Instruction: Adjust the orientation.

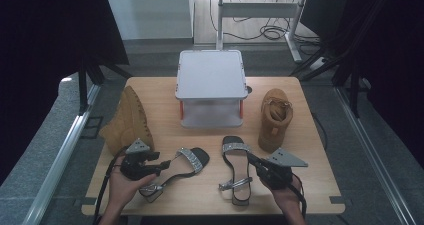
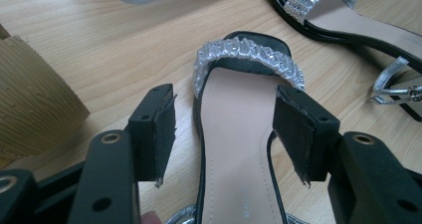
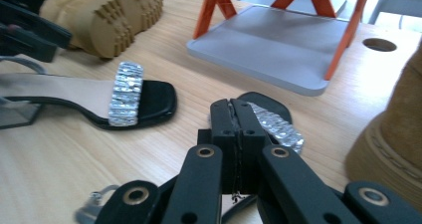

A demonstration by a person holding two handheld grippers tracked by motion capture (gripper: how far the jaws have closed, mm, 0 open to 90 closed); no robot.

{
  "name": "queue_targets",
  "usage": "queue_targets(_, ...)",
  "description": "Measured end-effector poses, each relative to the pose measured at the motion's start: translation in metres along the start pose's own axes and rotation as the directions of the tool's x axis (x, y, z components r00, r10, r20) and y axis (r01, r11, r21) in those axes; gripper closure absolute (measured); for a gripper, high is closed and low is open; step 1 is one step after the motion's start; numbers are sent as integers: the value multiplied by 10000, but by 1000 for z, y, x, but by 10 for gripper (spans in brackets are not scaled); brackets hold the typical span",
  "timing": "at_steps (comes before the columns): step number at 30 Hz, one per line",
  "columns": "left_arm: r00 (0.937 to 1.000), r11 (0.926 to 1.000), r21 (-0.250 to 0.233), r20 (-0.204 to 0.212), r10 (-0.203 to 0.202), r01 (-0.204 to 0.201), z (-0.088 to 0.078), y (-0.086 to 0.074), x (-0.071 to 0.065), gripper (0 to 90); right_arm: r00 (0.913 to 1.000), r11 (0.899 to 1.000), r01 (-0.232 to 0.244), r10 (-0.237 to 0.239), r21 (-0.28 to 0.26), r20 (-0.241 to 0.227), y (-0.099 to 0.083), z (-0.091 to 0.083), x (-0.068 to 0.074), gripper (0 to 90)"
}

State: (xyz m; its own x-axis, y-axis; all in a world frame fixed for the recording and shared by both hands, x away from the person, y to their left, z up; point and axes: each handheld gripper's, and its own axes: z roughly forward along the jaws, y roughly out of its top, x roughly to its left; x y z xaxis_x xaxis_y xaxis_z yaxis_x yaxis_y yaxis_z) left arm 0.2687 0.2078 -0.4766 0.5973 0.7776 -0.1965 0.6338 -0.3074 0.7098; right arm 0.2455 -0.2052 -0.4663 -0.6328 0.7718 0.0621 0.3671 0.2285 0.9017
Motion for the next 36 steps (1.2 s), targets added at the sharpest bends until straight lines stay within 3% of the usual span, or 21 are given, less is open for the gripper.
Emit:
queue_targets(20,10000,9996,275,-30,-84,85,4,-2,2,411,9964,9959,293,-222,857,-822,-8,3,52,890)
queue_targets(25,10000,9993,359,-36,-65,66,6,-2,1,406,9897,9850,917,-740,1458,-1228,-19,6,76,891)
queue_targets(31,9999,9995,306,-75,-107,109,4,-2,2,404,9859,9732,1142,-863,1997,-1433,-32,9,88,891)
queue_targets(36,9998,9995,295,-129,-142,146,3,-2,4,404,9857,9672,1134,-809,2272,-1477,-41,13,88,891)
